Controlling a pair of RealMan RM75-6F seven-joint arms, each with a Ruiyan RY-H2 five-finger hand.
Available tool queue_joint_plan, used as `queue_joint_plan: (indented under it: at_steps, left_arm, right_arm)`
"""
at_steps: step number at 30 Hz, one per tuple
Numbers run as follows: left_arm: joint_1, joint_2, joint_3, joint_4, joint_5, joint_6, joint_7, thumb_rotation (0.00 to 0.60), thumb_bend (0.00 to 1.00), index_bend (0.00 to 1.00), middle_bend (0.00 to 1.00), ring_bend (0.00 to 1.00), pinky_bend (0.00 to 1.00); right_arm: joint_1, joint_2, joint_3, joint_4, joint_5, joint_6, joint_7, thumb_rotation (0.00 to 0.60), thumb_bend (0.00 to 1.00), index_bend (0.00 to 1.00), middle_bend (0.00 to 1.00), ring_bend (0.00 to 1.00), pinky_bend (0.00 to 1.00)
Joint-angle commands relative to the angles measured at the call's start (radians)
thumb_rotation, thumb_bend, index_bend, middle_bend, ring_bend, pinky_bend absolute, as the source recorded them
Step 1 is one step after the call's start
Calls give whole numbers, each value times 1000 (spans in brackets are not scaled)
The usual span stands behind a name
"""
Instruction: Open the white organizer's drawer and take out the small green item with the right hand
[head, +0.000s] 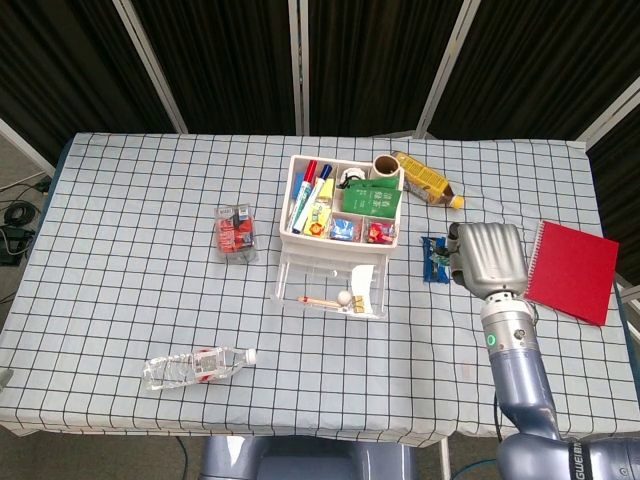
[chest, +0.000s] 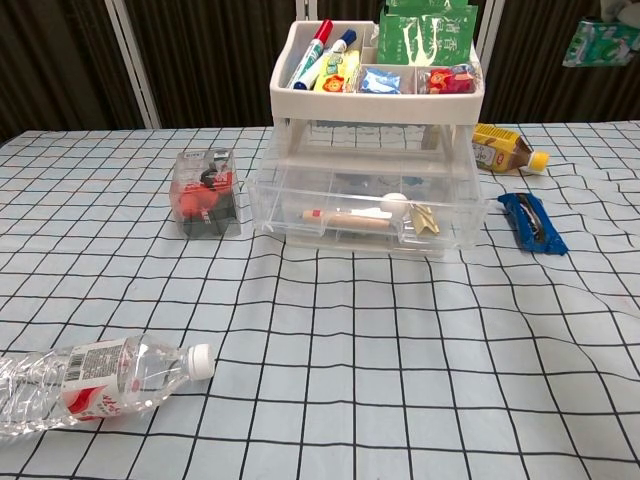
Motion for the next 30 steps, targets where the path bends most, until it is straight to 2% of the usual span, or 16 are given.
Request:
queue_joint_plan:
  at_steps: [1, 8, 17, 22, 30]
  left_arm:
    - [3, 0, 1, 0, 6, 8, 1, 600, 0, 0, 0, 0, 0]
    - [6, -2, 4, 0, 17, 13, 5, 600, 0, 0, 0, 0, 0]
    - [3, -7, 6, -3, 21, 6, 24, 600, 0, 0, 0, 0, 0]
    - [2, -11, 7, -5, 24, 4, 35, 600, 0, 0, 0, 0, 0]
    - [0, -17, 11, -6, 31, -1, 52, 600, 0, 0, 0, 0, 0]
  right_arm:
    - [-60, 32, -26, 36, -28, -68, 79, 600, 421, 656, 1000, 1000, 861]
    - [-171, 65, -89, 124, -125, -206, 228, 600, 421, 656, 1000, 1000, 862]
    - [-284, 60, -152, 240, -271, -324, 394, 600, 420, 655, 1000, 1000, 862]
    - [-338, 37, -183, 324, -338, -356, 462, 600, 419, 653, 1000, 1000, 861]
    - [-415, -52, -221, 495, -415, -360, 530, 600, 418, 651, 1000, 1000, 862]
